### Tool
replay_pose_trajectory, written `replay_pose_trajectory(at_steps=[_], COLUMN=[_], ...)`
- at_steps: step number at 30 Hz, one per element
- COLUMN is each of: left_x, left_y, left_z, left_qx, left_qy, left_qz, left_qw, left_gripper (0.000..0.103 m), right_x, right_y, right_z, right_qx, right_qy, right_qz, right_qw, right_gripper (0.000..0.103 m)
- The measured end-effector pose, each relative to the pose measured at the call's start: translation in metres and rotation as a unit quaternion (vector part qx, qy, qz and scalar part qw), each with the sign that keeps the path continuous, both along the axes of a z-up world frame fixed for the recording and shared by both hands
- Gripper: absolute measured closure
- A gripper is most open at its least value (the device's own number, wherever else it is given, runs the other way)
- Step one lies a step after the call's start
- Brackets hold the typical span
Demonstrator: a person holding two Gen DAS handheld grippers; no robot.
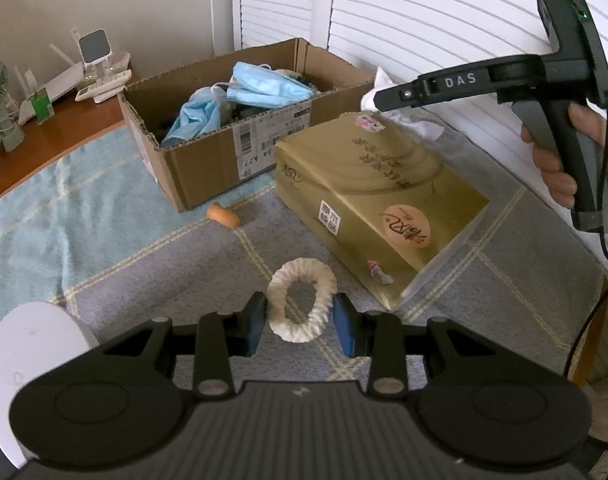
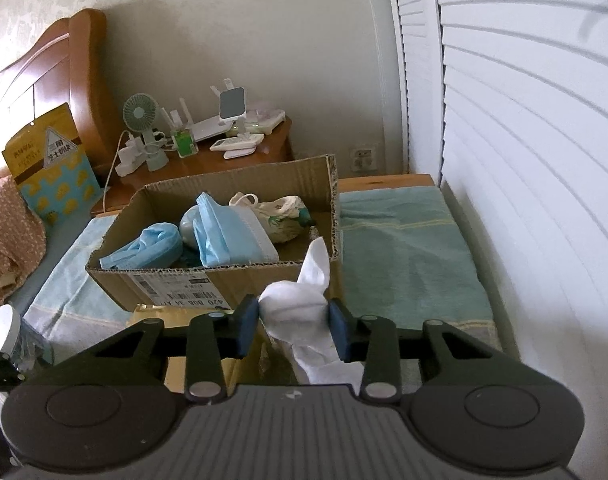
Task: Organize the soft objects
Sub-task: 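Drop the white cloth into the box with the right gripper while the left gripper drops the cream scrunchie there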
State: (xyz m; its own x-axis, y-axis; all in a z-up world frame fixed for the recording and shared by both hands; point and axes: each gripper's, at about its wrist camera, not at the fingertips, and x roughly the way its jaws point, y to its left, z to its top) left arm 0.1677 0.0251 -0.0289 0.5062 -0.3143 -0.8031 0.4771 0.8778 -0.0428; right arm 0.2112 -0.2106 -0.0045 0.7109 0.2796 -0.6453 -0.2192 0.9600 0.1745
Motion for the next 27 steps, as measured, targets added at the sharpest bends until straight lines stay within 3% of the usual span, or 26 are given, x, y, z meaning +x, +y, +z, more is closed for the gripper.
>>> replay_pose_trajectory(at_steps=[17,27], left_x=[-0.011,-0.022], left_y=[0.001,0.005], left_z=[0.014,0.027], left_qx=[-0.004,-0.024], left_qy=[-0.02,-0.039], left_qz=[-0.009,-0.007], left_qw=[0.9997,0.9989], left_gripper=[0.068,0.068], right_x=[-0.017,0.022], right_y=[-0.009,0.022], right_z=[0.051,0.07], right_qx=[-0.014,-0.031], right_qy=[-0.041,-0.047], right_qz=[-0.012,0.029], right_qw=[0.999,0.998], right_gripper=[0.06,0.06])
